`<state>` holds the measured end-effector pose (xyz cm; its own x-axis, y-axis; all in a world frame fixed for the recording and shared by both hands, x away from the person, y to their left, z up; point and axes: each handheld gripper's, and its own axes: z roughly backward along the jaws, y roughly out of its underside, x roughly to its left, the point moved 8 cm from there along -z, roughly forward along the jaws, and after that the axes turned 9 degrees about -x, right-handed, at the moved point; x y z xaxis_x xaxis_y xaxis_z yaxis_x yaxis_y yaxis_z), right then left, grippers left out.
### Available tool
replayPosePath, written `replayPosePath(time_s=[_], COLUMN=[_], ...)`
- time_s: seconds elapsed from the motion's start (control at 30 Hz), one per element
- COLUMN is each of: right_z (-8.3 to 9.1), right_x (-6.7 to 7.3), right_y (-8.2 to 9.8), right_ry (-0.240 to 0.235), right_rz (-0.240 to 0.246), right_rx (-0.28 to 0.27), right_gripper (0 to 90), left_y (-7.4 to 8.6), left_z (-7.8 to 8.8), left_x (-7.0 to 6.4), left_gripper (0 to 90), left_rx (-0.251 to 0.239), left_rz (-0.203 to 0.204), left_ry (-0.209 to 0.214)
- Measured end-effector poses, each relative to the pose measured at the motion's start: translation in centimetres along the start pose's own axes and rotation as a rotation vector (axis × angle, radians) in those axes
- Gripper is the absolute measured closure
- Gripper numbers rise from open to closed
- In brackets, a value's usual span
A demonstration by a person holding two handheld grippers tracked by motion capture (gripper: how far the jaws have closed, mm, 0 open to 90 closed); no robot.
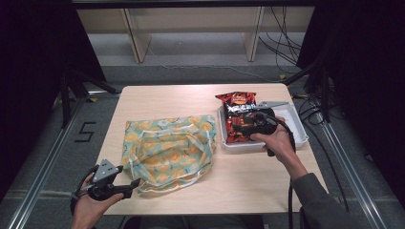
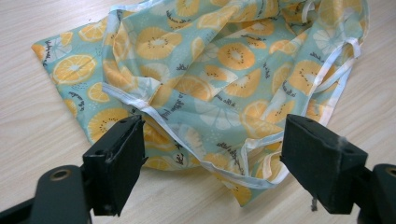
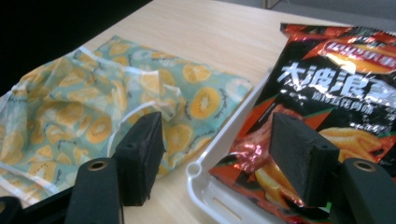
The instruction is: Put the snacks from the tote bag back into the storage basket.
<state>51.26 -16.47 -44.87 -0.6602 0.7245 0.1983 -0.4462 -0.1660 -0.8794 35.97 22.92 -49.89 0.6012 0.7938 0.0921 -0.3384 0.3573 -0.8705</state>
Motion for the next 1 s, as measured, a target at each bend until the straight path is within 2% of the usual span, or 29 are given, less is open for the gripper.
replayPosePath(time_s=[0.1,0.17,0.2,0.23,0.27,0.3,0.33,0.37,0.4,0.43,0.47,0.5,0.57,0.6,0.7,0.73,0.8,0.83,0.93,0.97,1.0], right_z=[0.2,0.0,0.1,0.0,0.2,0.2,0.4,0.4,0.4,0.5,0.8,0.9,1.2,1.2,1.4,1.4,1.6,1.7,1.7,1.7,1.9], right_x=[0.6,0.9,0.8,1.0,1.0,1.3,1.6,1.6,1.7,2.0,2.2,2.2,2.5,2.6,3.0,3.0,3.3,3.2,3.6,3.6,4.1], right_y=[0.6,0.9,1.0,1.3,1.5,1.7,2.0,2.0,2.2,2.5,3.0,3.3,3.7,3.9,4.6,4.6,5.1,5.3,5.7,5.8,6.0], right_ry=[-0.009,-0.023,-0.025,-0.032,-0.024,-0.040,-0.035,-0.035,-0.040,-0.045,-0.061,-0.045,-0.053,-0.051,-0.058,-0.058,-0.060,-0.063,-0.061,-0.076,-0.080], right_rz=[-0.016,-0.021,0.005,0.003,0.008,0.005,-0.021,-0.021,0.001,-0.007,0.011,0.028,0.022,0.029,0.021,0.021,0.019,0.034,0.023,0.042,0.005], right_rx=[0.021,0.009,0.016,0.020,0.031,0.018,0.032,0.032,0.017,0.022,0.028,0.030,0.045,0.043,0.049,0.049,0.053,0.060,0.057,0.053,0.073], right_gripper=[35.9,35.7,35.7,35.5,35.5,35.5,35.5,35.5,35.5,35.5,35.5,35.5,35.3,35.4,35.4,35.4,35.3,35.3,35.3,35.3,35.3], left_y=[0.0,0.0,0.0,0.0,0.0,0.1,0.1,0.1,0.1,0.1,0.2,0.2,0.2,0.3,0.1,0.2,0.2,0.2,0.2,0.2,0.2], left_z=[-0.1,-0.1,-0.1,-0.1,-0.2,-0.1,-0.2,-0.2,-0.1,-0.2,-0.1,-0.1,-0.1,-0.1,-0.3,-0.1,-0.1,-0.1,-0.1,-0.1,-0.1], left_x=[-0.1,-0.1,-0.1,-0.1,-0.1,-0.2,-0.2,-0.2,-0.2,-0.3,-0.2,-0.2,-0.2,-0.3,-0.3,-0.1,0.0,0.0,0.0,0.0,-0.1], left_gripper=[21.2,21.2,21.2,21.2,21.2,21.2,21.2,21.2,21.2,21.2,21.2,21.2,21.2,21.2,21.2,21.2,21.2,21.2,21.2,21.2,21.2], left_rx=[-0.005,-0.008,-0.003,-0.004,-0.011,-0.005,-0.004,-0.004,-0.002,-0.004,0.016,0.011,0.017,0.014,-0.009,0.013,0.016,0.019,0.016,0.017,0.016], left_rz=[0.006,0.011,0.003,0.003,0.008,0.026,0.016,0.016,0.022,0.038,0.014,0.012,0.006,0.025,0.034,-0.003,-0.021,-0.021,-0.022,-0.022,-0.012], left_ry=[0.003,0.005,0.007,0.001,0.000,-0.001,0.003,0.003,-0.006,-0.002,0.004,0.003,0.004,0.001,-0.001,0.004,0.007,0.007,0.012,0.008,0.005])
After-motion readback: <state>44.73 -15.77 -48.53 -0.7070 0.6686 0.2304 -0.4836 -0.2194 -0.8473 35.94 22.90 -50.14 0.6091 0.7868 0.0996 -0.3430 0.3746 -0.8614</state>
